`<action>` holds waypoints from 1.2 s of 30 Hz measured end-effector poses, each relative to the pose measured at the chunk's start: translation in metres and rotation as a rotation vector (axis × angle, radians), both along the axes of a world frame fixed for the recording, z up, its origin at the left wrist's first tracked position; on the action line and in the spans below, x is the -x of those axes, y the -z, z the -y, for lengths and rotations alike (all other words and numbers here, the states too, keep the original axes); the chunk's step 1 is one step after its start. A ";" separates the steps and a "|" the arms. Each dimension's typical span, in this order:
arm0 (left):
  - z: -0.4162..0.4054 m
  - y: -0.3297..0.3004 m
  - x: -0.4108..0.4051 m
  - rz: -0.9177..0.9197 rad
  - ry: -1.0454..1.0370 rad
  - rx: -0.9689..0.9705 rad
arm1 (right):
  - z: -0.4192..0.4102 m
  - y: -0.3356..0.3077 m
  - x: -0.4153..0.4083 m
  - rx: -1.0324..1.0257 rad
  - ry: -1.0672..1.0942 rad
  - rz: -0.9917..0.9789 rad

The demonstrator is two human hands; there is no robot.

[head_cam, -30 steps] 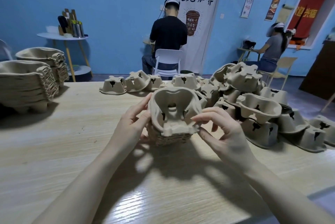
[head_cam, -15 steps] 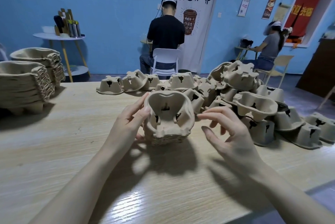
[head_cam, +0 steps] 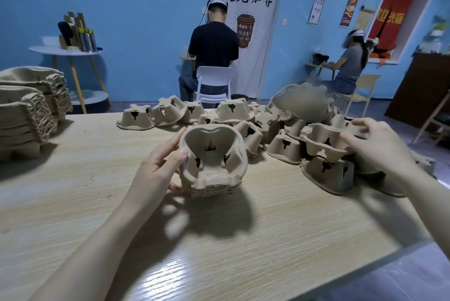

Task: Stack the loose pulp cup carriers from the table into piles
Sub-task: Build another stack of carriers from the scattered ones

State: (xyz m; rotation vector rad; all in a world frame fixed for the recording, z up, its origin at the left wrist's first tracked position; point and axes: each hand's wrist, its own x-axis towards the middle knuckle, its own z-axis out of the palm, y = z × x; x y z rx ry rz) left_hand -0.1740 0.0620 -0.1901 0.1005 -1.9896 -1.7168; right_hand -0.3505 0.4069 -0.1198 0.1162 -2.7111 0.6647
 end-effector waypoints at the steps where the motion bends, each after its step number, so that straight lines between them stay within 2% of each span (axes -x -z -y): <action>1: 0.000 0.000 0.000 -0.001 0.000 -0.003 | -0.002 0.001 -0.001 0.015 0.013 0.006; 3: 0.001 0.001 0.000 0.000 -0.002 -0.002 | -0.003 0.005 -0.010 0.027 0.025 -0.039; 5: 0.001 0.001 0.001 -0.001 -0.002 0.000 | 0.005 0.011 -0.026 0.007 -0.035 -0.190; 8: 0.000 0.001 0.000 -0.011 -0.004 -0.014 | 0.027 0.022 -0.047 -0.184 -0.216 -0.387; 10: -0.001 0.001 0.000 -0.019 -0.007 -0.017 | 0.038 0.029 -0.046 -0.256 -0.256 -0.351; 14: 0.000 0.001 -0.002 -0.017 -0.002 -0.019 | 0.048 0.039 -0.029 -0.362 -0.173 -0.284; 19: 0.001 0.001 0.000 -0.011 0.001 -0.026 | 0.044 0.044 -0.021 -0.319 -0.140 -0.391; 23: 0.000 0.000 0.000 -0.008 0.006 -0.026 | 0.037 0.042 -0.030 -0.220 -0.205 -0.454; 26: -0.001 0.000 0.000 -0.007 0.009 -0.026 | 0.039 0.039 -0.043 -0.120 -0.339 -0.540; 31: 0.001 0.000 0.000 0.005 0.010 -0.014 | 0.056 0.031 -0.062 -0.065 -0.623 -0.771; 36: 0.002 0.000 0.000 0.009 0.027 -0.009 | 0.082 0.020 -0.082 -0.012 -0.865 -0.867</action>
